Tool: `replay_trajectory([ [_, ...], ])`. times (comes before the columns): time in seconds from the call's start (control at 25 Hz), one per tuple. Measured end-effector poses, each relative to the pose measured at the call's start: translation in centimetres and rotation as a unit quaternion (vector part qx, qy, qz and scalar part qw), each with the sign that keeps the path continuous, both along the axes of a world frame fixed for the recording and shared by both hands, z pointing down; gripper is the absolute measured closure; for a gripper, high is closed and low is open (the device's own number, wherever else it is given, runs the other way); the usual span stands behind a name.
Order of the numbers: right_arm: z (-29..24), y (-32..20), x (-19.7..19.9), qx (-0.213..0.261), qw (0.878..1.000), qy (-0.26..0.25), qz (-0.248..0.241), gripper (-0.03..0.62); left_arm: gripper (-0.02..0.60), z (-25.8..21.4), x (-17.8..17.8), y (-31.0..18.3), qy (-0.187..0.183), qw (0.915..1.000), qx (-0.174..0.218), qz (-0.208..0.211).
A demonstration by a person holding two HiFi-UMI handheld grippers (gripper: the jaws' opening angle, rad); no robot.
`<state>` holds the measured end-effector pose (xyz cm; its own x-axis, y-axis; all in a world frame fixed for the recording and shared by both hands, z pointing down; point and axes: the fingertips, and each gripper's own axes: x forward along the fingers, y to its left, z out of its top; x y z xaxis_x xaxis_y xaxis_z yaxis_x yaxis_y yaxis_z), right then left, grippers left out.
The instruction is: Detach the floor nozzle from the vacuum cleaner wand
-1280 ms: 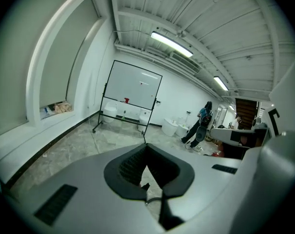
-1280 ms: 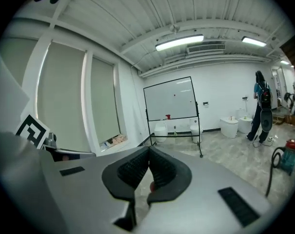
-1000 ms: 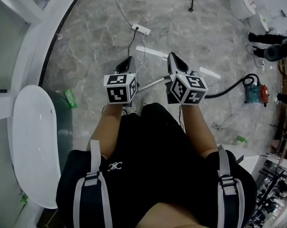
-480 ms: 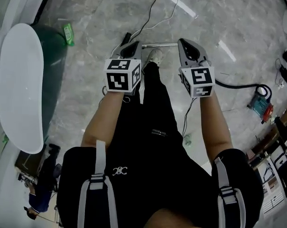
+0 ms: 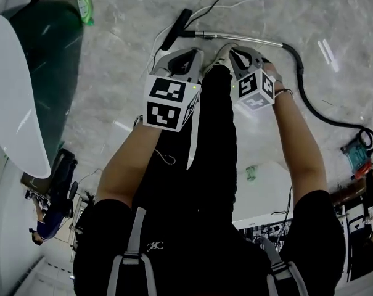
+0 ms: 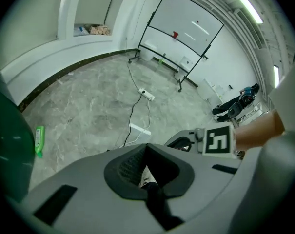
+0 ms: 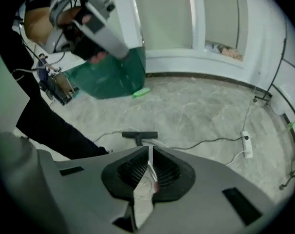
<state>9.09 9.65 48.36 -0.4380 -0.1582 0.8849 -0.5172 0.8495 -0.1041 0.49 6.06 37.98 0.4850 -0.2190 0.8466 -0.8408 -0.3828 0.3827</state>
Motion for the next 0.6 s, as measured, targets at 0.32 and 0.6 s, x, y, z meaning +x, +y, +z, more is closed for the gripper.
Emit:
replay_trajectory([
  [0.32, 25.7, 3.5, 1.0, -0.035, 0.988, 0.122, -0.091, 0.399, 0.583, 13.9, -2.0, 1.5, -0.009, 0.9993, -0.028, 0.025],
  [0.6, 38.8, 6.5, 0.8, -0.037, 0.958, 0.218, -0.180, 0.399, 0.583, 20.0, -4.6, 2.8, -0.019, 0.9980, -0.043, 0.043],
])
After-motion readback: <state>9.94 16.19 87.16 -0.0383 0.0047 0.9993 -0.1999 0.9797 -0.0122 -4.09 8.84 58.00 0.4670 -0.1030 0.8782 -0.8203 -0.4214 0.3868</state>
